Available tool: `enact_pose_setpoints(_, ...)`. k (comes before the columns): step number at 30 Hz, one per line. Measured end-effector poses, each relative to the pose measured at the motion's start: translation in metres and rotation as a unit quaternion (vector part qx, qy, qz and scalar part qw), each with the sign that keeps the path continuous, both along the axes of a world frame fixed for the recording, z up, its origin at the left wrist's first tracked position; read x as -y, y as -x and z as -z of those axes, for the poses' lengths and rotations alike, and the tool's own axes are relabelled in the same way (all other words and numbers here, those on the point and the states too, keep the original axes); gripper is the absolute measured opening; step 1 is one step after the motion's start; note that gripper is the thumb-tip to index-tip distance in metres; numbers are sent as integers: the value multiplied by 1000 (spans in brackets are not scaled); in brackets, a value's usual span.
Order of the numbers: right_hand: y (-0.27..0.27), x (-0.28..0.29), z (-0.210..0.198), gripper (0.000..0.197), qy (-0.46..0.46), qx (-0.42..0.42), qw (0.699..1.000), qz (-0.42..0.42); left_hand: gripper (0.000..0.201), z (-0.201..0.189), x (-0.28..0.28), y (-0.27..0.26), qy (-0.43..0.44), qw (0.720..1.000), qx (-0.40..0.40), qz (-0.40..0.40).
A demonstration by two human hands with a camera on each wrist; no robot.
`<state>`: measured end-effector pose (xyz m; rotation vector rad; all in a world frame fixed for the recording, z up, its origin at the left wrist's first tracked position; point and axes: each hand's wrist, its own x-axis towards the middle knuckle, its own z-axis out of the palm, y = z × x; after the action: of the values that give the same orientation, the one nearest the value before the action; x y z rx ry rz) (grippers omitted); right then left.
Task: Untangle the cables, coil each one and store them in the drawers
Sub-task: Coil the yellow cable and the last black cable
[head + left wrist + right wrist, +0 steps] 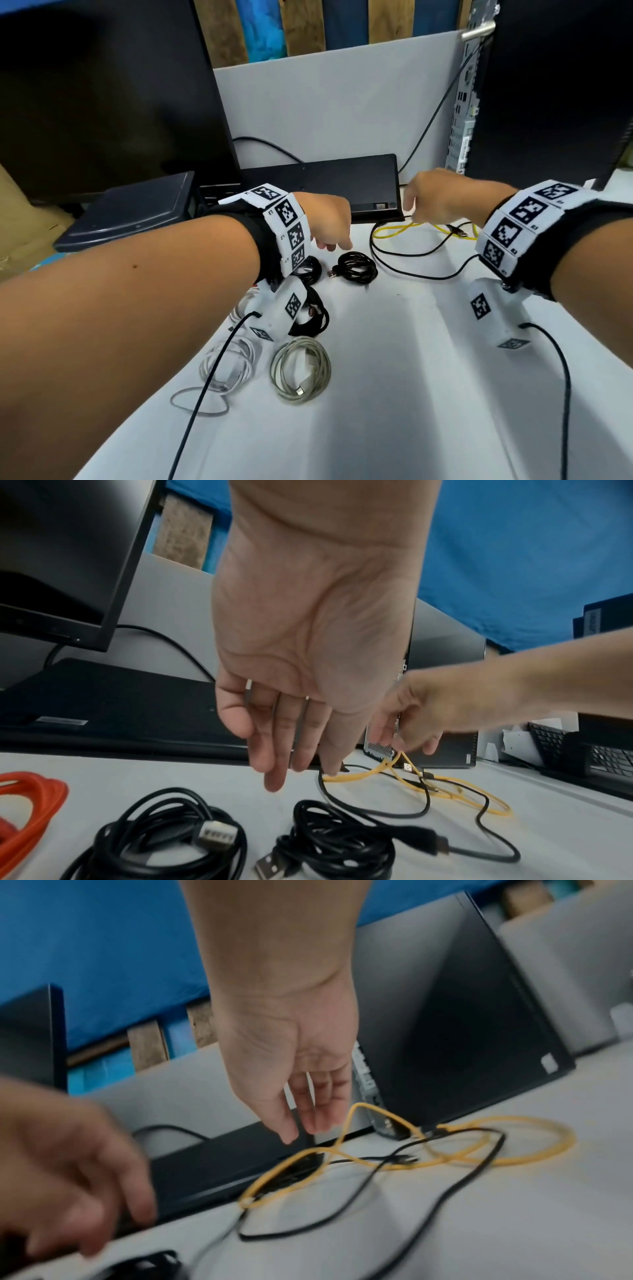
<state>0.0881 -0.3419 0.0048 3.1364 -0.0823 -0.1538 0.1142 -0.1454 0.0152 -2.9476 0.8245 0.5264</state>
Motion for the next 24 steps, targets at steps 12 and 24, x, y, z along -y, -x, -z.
enact_pose_setpoints(12, 4, 13, -32, 15, 65, 160, 982, -74, 68, -28, 1, 20, 200, 979, -6, -41)
enact_pose_setpoints(24, 53, -32, -124, 30, 37, 460, 848, -260, 37, -89, -40, 59, 357, 931, -6, -79)
